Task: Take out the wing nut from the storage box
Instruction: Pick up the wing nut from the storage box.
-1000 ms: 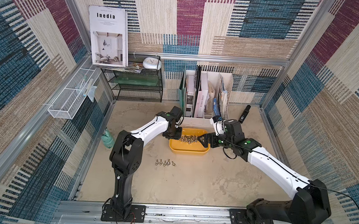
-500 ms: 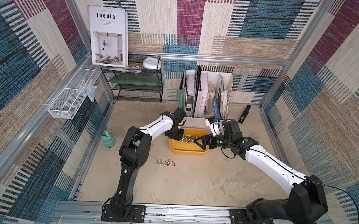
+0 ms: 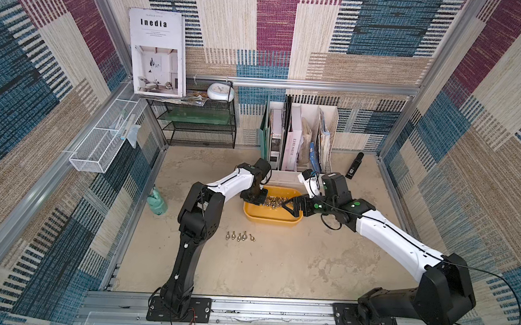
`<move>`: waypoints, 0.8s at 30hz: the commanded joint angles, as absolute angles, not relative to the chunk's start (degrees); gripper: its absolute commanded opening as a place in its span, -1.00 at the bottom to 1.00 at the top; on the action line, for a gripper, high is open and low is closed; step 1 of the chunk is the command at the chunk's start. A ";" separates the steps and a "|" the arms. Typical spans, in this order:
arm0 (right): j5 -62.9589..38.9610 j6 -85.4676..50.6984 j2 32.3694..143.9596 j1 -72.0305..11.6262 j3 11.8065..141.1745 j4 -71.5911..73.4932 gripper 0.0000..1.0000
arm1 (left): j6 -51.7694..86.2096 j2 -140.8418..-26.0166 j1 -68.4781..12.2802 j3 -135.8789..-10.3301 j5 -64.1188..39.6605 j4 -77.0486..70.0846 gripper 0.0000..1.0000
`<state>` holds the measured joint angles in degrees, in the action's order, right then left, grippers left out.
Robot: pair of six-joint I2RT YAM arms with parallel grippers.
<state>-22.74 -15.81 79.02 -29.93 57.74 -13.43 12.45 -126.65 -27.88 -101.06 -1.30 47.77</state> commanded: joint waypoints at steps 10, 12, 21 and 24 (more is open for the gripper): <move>-22.38 -15.91 79.01 -29.91 57.91 -13.29 0.98 | 11.04 -128.24 -27.86 -103.49 -0.26 48.65 -0.53; -22.31 -15.91 79.09 -29.88 57.92 -13.32 0.98 | 10.85 -128.41 -27.86 -103.66 -0.59 48.69 -0.60; -22.39 -16.26 79.18 -29.88 57.59 -12.82 0.98 | 11.20 -126.36 -27.95 -102.75 -0.11 48.81 -0.91; -22.53 -16.21 79.26 -29.86 57.40 -12.61 0.98 | 11.85 -124.55 -27.94 -101.99 0.18 49.03 -0.97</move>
<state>-22.57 -15.88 79.07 -29.85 57.71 -13.39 11.38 -126.21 -27.88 -102.41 -0.56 48.18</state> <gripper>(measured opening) 0.990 0.098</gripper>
